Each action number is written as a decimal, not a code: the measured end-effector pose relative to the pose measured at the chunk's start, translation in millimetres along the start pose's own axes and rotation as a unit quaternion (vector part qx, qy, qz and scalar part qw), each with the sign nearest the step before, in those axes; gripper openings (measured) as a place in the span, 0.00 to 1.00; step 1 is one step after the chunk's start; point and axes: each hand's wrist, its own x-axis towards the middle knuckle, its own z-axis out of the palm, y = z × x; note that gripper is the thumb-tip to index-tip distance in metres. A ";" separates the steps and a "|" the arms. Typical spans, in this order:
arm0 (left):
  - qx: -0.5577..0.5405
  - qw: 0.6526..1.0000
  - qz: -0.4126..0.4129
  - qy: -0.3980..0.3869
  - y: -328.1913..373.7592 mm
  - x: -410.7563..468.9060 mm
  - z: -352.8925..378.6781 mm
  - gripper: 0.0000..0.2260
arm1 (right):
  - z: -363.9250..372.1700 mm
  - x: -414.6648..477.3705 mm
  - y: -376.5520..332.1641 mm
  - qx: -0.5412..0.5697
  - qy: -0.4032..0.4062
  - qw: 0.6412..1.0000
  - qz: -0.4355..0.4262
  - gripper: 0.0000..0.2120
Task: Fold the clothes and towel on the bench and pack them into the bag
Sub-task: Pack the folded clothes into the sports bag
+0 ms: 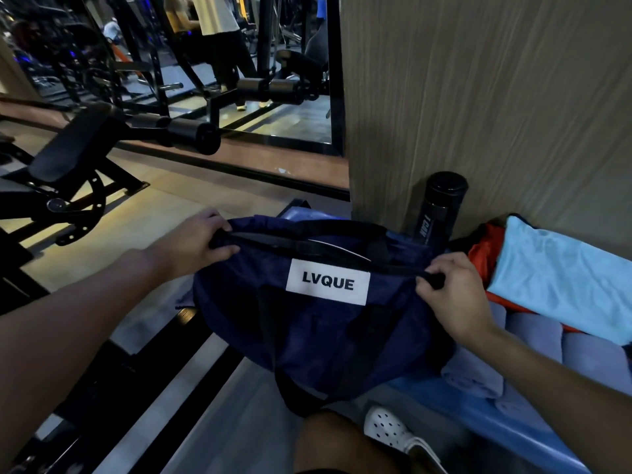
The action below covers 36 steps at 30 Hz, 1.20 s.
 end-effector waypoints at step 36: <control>-0.128 0.930 0.223 0.262 315.3 -55.3 -111.0 0.24 | -398.4 -85.5 -41.2 -0.131 0.275 0.950 0.073 0.05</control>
